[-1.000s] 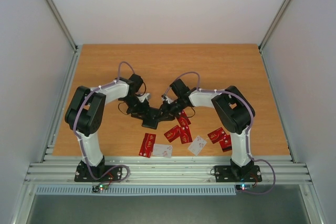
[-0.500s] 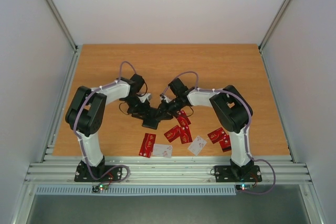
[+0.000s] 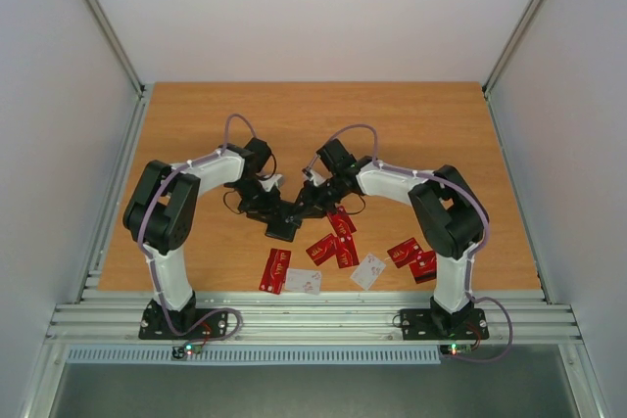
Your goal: Put the credit cards into the card holder
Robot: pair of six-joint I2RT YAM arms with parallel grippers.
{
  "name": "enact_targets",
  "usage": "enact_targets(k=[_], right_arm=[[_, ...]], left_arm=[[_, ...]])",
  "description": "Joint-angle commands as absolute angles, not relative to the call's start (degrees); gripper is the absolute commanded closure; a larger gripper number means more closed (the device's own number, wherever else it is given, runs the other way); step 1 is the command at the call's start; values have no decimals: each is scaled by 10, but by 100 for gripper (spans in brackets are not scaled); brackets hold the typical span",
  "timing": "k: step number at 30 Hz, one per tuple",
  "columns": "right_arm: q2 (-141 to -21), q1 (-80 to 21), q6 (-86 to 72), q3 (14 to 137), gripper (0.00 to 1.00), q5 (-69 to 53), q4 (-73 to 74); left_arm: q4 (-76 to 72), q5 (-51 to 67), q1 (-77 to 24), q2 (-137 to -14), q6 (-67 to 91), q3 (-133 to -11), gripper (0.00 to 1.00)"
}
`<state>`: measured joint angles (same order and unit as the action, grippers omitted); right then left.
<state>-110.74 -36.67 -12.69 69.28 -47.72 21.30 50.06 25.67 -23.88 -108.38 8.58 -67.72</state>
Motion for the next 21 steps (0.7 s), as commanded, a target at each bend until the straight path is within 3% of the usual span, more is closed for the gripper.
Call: enact_targets(k=[1, 21], right_arm=[[-1098, -367, -129, 684, 80, -432, 240], [-1155, -380, -135, 714, 82, -432, 226]], left_arm=[[495, 223, -245, -1108, 90, -681, 66], [501, 230, -245, -1109, 92, -690, 67]])
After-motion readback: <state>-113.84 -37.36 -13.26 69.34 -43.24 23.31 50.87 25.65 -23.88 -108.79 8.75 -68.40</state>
